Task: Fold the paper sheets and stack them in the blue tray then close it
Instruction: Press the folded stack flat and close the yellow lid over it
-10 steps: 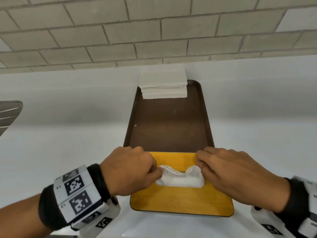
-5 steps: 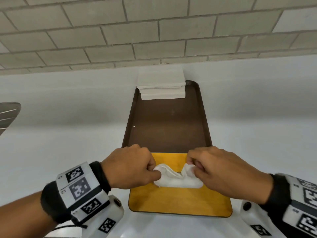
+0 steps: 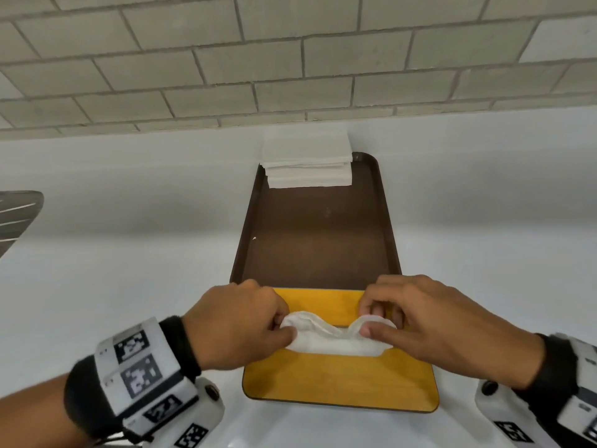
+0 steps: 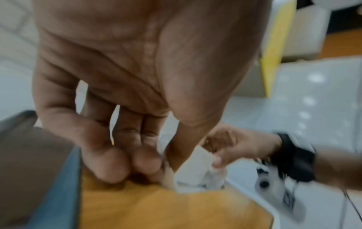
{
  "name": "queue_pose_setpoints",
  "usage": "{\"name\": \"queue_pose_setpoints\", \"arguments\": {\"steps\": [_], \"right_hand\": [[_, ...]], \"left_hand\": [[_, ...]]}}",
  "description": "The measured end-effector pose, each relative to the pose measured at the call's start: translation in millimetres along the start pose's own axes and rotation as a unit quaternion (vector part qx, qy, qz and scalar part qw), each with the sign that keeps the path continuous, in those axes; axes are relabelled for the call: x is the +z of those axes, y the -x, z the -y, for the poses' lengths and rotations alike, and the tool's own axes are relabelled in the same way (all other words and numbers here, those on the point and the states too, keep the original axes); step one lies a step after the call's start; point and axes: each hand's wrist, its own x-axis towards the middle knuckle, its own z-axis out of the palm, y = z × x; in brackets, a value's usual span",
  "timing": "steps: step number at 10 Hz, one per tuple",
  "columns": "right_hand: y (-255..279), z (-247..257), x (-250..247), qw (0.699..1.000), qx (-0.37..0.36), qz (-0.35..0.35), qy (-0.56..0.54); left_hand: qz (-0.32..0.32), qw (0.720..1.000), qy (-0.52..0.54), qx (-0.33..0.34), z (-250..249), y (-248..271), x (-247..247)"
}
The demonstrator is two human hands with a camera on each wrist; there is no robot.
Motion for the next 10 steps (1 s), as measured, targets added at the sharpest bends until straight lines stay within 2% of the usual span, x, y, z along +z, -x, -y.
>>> {"name": "queue_pose_setpoints", "arguments": {"steps": [1, 2, 4, 6, 7, 9, 10], "right_hand": [[-6, -7, -1, 0.998, 0.03, -0.004, -0.048], [-11, -14, -1, 0.995, 0.048, 0.011, -0.091], [-17, -17, -5, 0.988, 0.041, 0.028, -0.143], [-17, -24, -8, 0.982, 0.025, 0.061, -0.175], [-21, -26, -9, 0.982, 0.014, 0.066, -0.175], [-21, -23, -12, 0.981, -0.008, 0.074, -0.177], [-10, -18, -14, 0.982, 0.002, 0.035, -0.183]], "left_hand": [[0.077, 0.989, 0.127, 0.025, 19, -11, -4], [0.123, 0.962, 0.24, 0.042, 30, -16, -4], [0.07, 0.972, 0.219, 0.041, 25, -13, 5], [0.132, 0.942, 0.307, 0.025, 32, -17, 1], [0.141, 0.939, 0.315, 0.016, 31, -17, -1], [0.11, 0.94, 0.322, 0.007, 28, -13, 0], [0.071, 0.942, 0.329, 0.01, 31, -2, 2]]}}
